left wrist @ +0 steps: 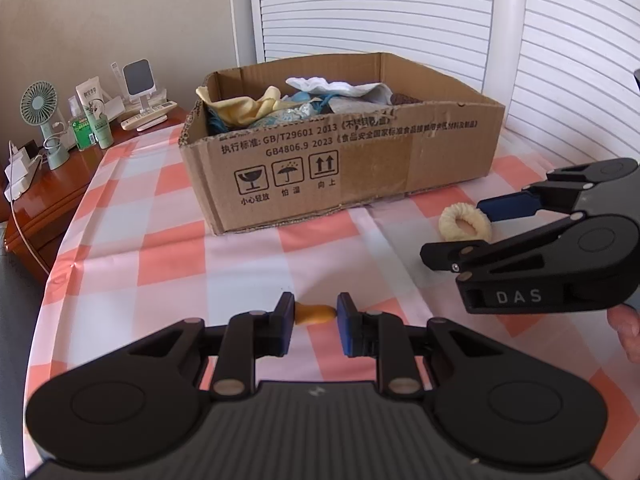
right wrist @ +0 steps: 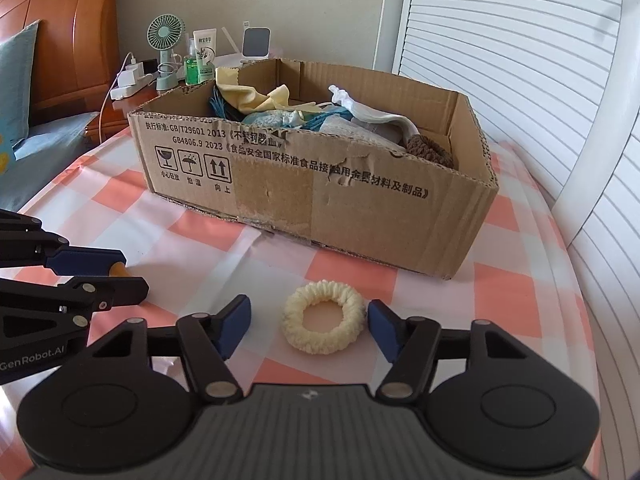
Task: Organize soft objects
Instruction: 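Carry the orange object into the box and open the left gripper while the right drops the cream scrunchie in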
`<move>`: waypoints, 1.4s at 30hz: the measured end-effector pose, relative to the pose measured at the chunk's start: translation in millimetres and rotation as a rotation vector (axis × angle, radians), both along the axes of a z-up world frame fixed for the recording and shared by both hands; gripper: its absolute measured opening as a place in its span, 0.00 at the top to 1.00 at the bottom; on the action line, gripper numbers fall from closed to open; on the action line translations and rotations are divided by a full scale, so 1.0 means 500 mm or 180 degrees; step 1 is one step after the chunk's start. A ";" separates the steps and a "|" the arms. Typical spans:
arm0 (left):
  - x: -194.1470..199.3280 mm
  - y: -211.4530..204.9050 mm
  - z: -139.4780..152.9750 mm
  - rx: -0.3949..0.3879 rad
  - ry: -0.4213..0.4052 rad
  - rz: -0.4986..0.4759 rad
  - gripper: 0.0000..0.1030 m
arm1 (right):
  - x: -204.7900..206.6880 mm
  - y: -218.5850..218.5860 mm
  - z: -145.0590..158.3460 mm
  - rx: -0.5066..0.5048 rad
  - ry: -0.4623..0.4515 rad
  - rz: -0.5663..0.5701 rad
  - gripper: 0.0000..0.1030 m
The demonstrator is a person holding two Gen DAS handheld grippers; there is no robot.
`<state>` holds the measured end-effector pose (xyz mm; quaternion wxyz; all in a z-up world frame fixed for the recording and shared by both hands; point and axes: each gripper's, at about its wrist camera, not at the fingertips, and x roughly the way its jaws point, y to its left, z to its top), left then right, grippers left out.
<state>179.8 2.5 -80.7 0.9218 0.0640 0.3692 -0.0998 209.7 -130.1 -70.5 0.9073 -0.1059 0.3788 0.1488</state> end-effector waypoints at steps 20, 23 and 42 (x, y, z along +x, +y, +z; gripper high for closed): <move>-0.010 0.023 0.040 -0.0051 0.0061 -0.0086 0.80 | -0.033 -0.020 0.075 0.0050 -0.0197 -0.0055 0.61; -0.015 0.033 0.063 -0.0105 0.0024 -0.0118 0.80 | -0.043 -0.027 0.121 0.0122 -0.0361 -0.0018 0.60; 0.060 0.031 0.195 -0.0078 -0.0322 -0.0289 0.80 | 0.119 -0.035 0.189 0.0238 -0.0565 -0.0393 0.04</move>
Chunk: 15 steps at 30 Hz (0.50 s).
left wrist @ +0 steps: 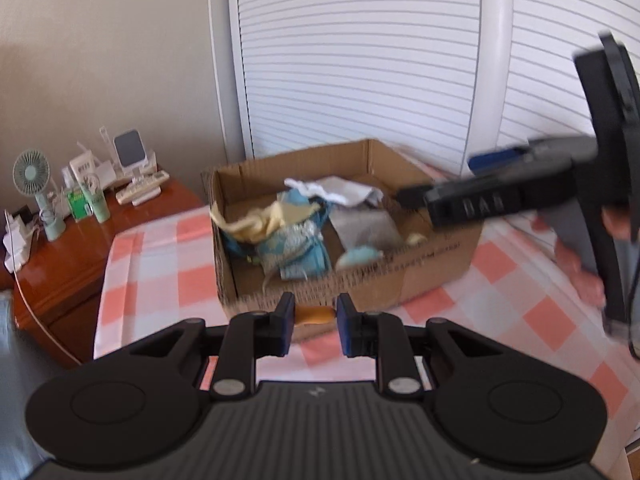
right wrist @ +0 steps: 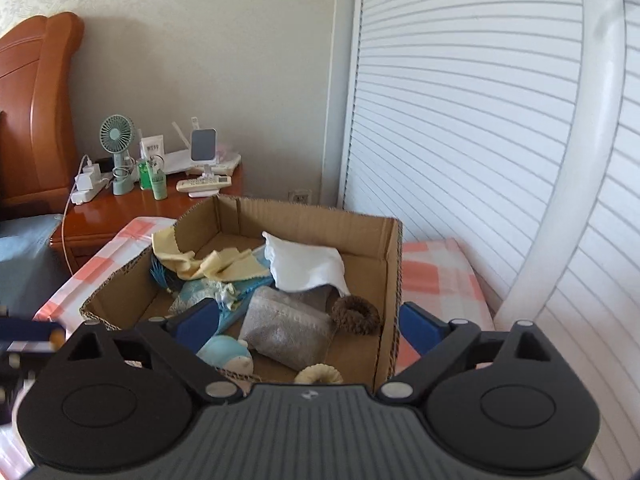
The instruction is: Organize soft objects
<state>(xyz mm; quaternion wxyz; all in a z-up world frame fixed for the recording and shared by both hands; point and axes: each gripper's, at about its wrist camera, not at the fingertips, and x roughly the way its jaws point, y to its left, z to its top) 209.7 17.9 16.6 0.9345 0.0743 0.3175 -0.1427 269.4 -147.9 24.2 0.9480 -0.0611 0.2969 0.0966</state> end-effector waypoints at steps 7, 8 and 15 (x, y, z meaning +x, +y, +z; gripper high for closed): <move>0.108 -0.006 0.016 0.0071 -0.0019 0.0098 0.80 | -0.034 -0.009 -0.001 0.0026 0.0091 -0.0021 0.03; 0.123 -0.005 0.014 0.0074 -0.0006 0.0130 0.80 | -0.036 -0.010 0.001 0.0030 0.0099 -0.0018 0.03; 0.166 0.000 0.011 0.0001 -0.0111 0.0395 0.01 | -0.045 -0.014 0.017 0.0003 0.0146 0.0007 0.02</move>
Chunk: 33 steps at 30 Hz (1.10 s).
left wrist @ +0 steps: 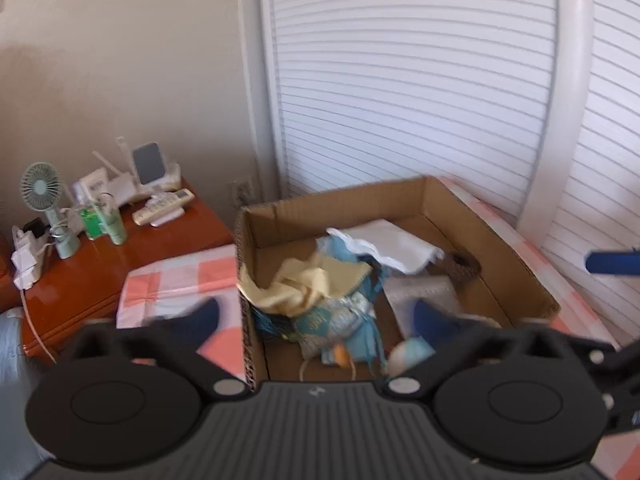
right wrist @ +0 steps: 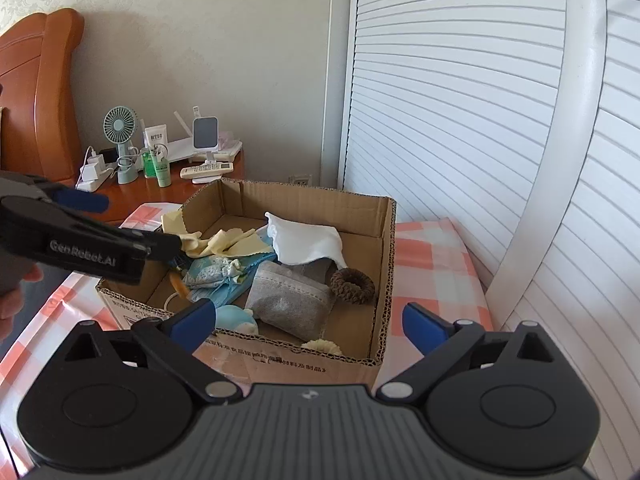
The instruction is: Organize soft objects
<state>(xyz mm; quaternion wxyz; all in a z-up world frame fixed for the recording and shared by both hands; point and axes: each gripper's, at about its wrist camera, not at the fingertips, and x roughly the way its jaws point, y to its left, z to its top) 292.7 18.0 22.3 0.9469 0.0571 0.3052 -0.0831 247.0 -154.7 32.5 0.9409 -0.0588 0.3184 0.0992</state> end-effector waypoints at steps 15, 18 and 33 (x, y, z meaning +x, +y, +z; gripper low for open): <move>-0.123 -0.002 0.037 0.0278 -0.0120 0.0453 0.01 | -0.031 -0.001 0.020 0.0009 0.0291 -0.0415 0.01; -0.169 -0.009 0.042 0.0281 0.0006 0.0543 0.01 | -0.058 0.000 0.024 -0.0049 0.0353 -0.0592 0.01; -0.278 -0.014 0.081 0.0102 0.0170 0.0766 0.01 | -0.162 0.005 0.074 -0.0027 0.0308 -0.0736 0.00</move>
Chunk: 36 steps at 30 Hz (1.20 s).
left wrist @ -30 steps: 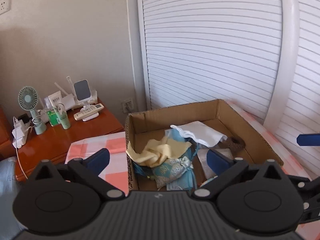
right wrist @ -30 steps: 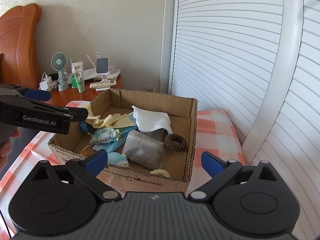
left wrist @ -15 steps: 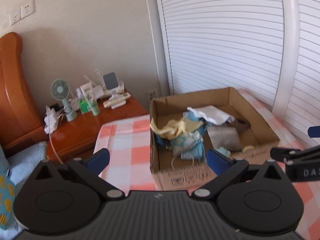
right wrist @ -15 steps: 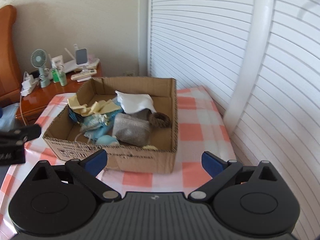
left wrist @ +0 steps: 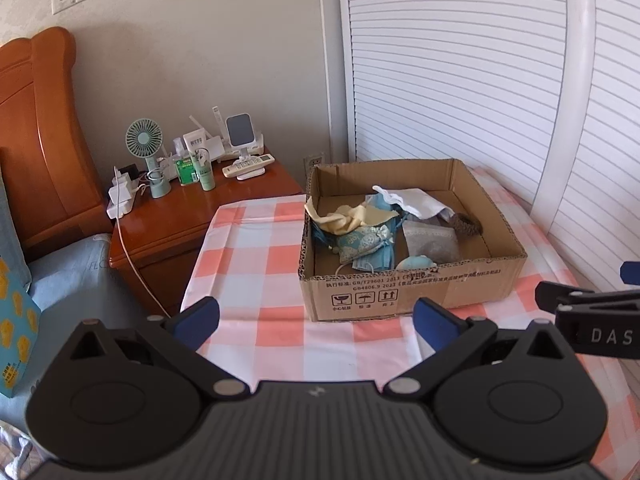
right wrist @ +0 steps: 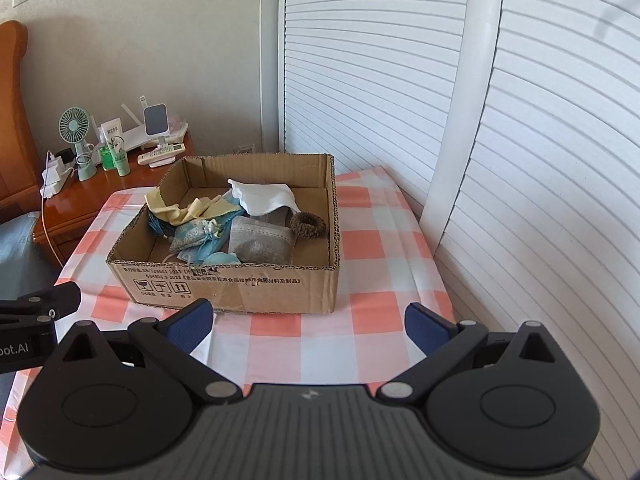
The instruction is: Organize soft objects
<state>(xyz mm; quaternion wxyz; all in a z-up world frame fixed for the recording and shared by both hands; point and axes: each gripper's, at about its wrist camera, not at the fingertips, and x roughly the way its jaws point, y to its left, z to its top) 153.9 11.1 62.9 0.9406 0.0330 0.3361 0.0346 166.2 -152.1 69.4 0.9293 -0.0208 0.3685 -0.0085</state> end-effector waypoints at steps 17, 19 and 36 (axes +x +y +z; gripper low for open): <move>0.000 -0.007 0.012 0.0045 -0.0013 -0.0006 0.01 | -0.001 -0.001 0.005 0.0024 -0.0008 -0.0051 0.00; 0.000 -0.007 0.012 0.0056 -0.0010 -0.0015 0.01 | -0.001 -0.001 0.004 0.0020 -0.0011 -0.0052 0.00; 0.003 -0.012 0.019 0.0065 -0.0027 -0.0071 0.01 | 0.003 -0.005 0.004 0.0041 -0.0017 -0.0067 0.00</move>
